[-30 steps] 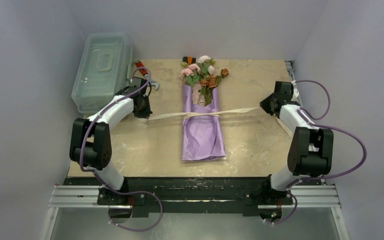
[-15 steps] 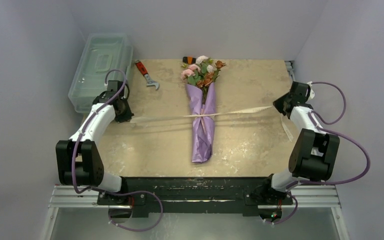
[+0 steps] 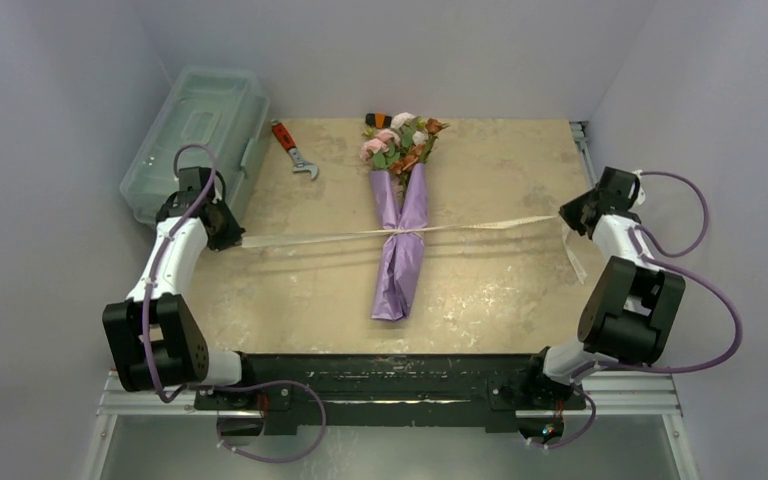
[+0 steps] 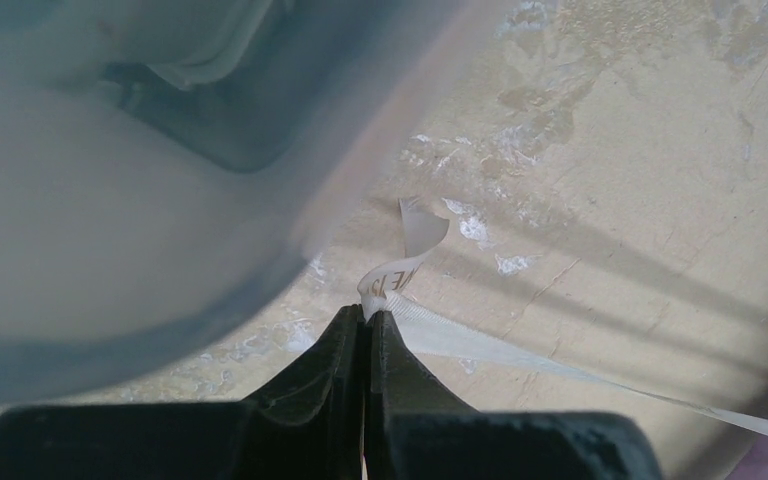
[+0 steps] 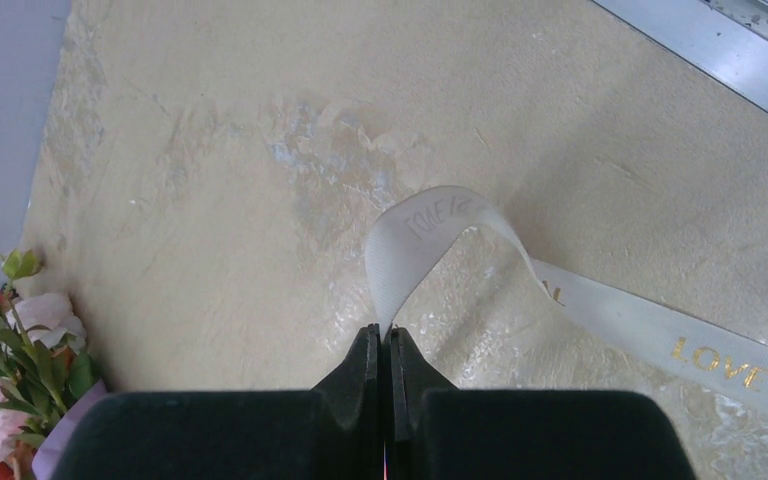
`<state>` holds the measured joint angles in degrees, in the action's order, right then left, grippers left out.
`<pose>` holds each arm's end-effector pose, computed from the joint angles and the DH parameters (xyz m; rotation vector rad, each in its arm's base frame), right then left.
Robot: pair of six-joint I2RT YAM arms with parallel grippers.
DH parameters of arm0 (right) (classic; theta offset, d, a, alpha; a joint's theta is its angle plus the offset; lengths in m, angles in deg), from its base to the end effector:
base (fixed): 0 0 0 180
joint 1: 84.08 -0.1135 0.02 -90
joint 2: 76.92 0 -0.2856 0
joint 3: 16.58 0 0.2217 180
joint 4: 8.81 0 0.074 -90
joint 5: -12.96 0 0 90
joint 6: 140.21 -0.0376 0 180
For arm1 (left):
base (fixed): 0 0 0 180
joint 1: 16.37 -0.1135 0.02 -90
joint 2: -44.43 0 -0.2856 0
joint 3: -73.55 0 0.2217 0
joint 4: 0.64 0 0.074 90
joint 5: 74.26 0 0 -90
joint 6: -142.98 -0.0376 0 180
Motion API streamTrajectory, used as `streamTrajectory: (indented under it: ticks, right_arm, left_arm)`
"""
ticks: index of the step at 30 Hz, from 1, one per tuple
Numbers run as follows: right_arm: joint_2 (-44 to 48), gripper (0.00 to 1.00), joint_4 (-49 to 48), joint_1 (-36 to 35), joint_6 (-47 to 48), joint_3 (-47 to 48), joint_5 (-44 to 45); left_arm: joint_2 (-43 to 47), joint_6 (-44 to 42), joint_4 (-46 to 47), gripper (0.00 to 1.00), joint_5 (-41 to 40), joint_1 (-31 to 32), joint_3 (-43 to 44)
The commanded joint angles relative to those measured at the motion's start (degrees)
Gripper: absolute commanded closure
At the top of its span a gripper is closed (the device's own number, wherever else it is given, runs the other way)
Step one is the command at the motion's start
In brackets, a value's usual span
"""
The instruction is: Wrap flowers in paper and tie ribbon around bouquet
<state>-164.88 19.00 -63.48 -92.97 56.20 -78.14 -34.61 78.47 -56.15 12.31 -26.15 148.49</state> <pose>0.2862 -0.1068 0.2648 1.2159 1.9887 0.2168 0.2393 0.0435 0.2818 -0.8104 2.4792 -0.0195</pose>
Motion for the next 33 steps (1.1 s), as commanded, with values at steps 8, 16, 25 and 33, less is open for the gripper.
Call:
streamTrajectory:
  ticks: [8, 16, 25, 33]
  right_arm:
    - [4.31, 1.00, -3.54, 6.78, 1.85, -1.80, 3.74]
    - [4.82, 1.00, -3.15, 9.57, 1.25, -1.21, 3.47]
    - [3.79, 1.00, -3.16, 13.61, -2.60, -0.08, 2.33]
    - [2.77, 1.00, -5.25, 16.98, -7.15, -1.67, -0.26]
  left_arm:
    - [5.76, 1.49, -4.33, 1.00, -3.33, -3.28, -2.86]
    - [8.30, 3.27, -8.91, 1.00, -6.30, -3.42, -1.96]
    - [5.31, 4.47, -10.85, 1.00, -14.08, -5.23, 4.22]
    - [2.47, 6.47, -10.12, 1.00, -15.47, -9.39, 4.70]
